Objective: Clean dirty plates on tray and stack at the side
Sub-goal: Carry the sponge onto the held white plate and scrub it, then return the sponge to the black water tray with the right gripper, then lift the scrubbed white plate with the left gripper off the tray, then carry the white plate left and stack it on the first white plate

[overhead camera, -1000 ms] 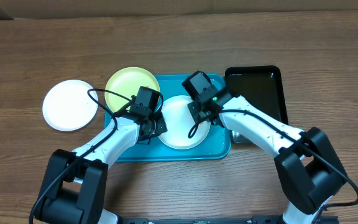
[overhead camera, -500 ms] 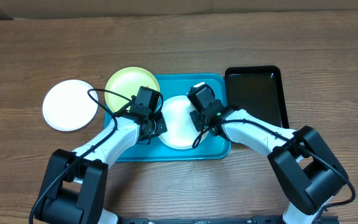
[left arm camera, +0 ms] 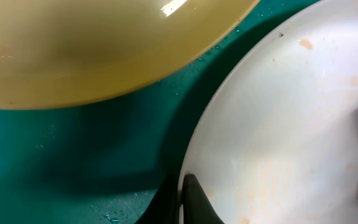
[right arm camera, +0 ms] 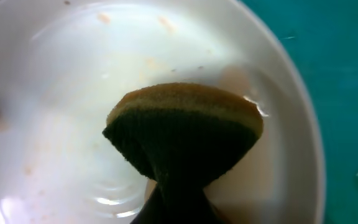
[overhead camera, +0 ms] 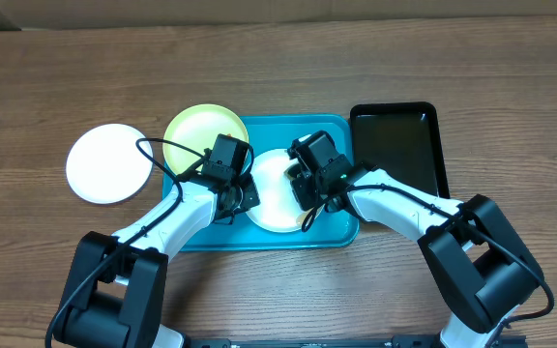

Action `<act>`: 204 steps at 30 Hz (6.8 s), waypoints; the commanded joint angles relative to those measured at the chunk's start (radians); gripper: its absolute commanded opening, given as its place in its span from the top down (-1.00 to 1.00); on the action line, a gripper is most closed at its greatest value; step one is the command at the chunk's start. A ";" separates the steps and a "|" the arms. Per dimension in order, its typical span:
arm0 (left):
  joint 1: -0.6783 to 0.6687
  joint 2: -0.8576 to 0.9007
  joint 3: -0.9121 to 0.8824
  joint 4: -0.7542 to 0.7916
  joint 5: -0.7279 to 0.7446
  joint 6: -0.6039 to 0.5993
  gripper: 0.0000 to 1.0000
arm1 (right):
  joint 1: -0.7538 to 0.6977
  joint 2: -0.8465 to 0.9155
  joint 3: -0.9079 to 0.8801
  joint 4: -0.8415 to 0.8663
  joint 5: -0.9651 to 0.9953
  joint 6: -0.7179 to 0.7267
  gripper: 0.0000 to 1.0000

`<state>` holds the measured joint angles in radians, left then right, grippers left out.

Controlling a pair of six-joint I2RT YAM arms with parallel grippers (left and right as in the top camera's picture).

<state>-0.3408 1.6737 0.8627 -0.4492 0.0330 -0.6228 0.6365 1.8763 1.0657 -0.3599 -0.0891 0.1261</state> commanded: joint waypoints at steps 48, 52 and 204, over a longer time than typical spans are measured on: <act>-0.006 0.015 -0.017 -0.016 -0.008 -0.002 0.91 | -0.620 -0.130 0.033 -0.359 -0.045 0.088 0.42; -0.006 0.015 -0.017 -0.014 -0.014 -0.002 0.88 | -0.620 -0.130 0.033 -0.359 -0.045 0.087 -0.01; 1.038 0.067 0.225 -0.067 0.180 0.148 0.88 | -0.620 -0.130 0.033 -0.359 -0.045 0.087 -1.00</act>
<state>0.7128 1.7042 1.0969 -0.5358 0.1513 -0.4725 0.0166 1.7428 1.1027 -0.7250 -0.1413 0.2092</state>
